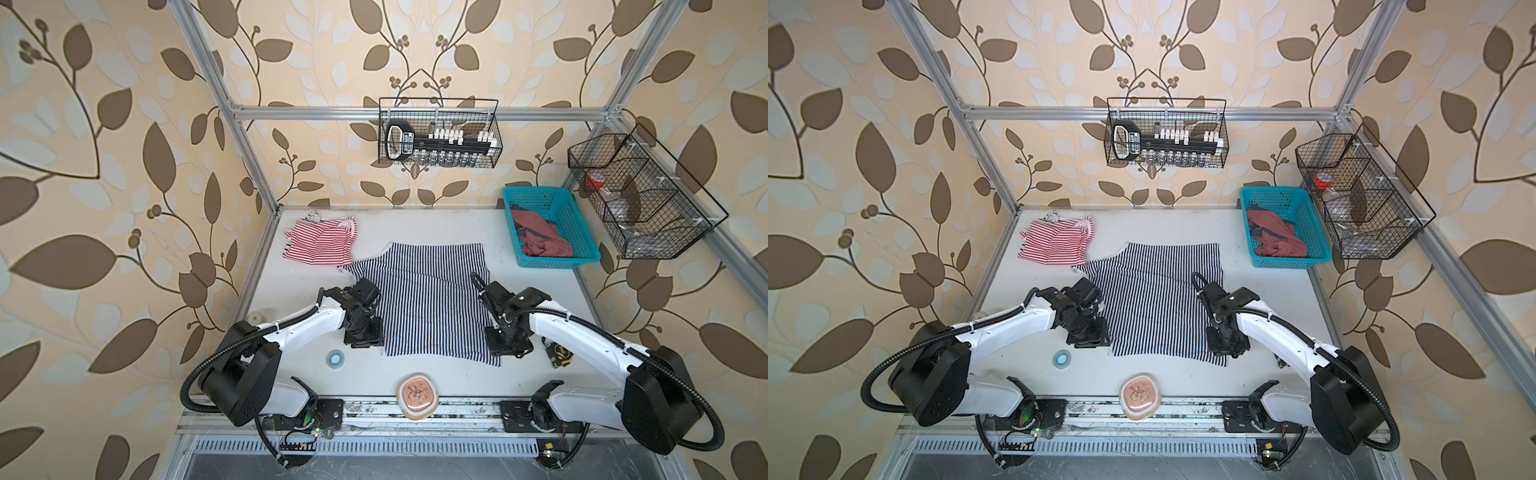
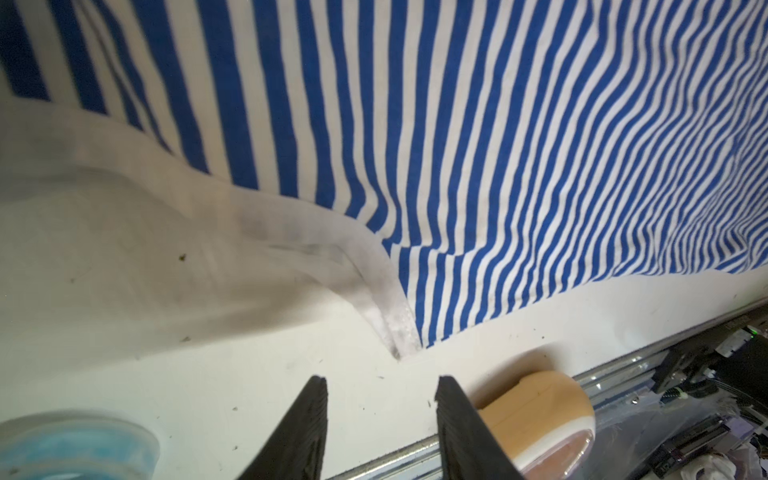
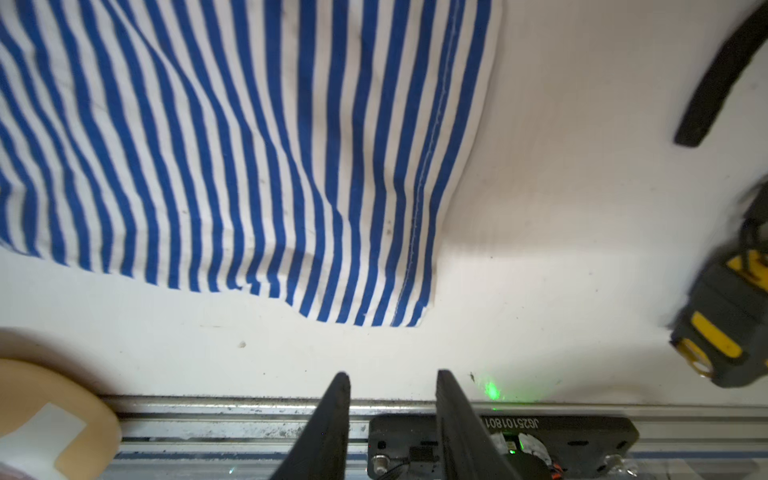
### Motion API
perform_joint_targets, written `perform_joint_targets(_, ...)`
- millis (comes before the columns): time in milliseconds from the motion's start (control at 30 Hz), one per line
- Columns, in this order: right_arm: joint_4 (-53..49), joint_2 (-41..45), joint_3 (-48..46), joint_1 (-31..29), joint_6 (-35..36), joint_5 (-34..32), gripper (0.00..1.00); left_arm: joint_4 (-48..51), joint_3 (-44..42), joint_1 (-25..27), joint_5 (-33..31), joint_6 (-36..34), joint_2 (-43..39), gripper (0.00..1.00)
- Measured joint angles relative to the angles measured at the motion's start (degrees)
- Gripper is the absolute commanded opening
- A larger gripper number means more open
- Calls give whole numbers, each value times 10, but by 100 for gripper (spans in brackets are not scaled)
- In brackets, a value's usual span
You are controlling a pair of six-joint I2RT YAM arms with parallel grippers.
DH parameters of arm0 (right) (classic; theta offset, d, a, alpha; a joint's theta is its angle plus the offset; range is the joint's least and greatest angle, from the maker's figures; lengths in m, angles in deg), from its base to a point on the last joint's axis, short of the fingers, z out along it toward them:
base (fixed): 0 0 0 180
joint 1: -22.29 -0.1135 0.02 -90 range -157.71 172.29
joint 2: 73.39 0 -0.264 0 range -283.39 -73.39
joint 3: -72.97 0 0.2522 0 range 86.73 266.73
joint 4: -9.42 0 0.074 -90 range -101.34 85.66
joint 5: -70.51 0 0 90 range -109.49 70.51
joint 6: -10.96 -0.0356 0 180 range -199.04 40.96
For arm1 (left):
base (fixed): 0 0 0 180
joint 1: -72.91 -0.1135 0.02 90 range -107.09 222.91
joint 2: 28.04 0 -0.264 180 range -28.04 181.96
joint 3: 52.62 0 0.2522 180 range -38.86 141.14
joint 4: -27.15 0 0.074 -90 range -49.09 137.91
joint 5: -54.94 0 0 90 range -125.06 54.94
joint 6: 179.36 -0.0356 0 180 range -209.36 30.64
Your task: Fold and stack the tank tops
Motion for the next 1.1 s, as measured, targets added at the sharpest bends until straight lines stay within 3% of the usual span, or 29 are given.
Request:
perform_joint_targets(400,59,87,-68,78,-24,43,34,-7,-2,21,17,4,19,46)
perform_joint_targets(1100,91,89,-110,79,-52,53,42,-47,-15,34,22,53,60,42)
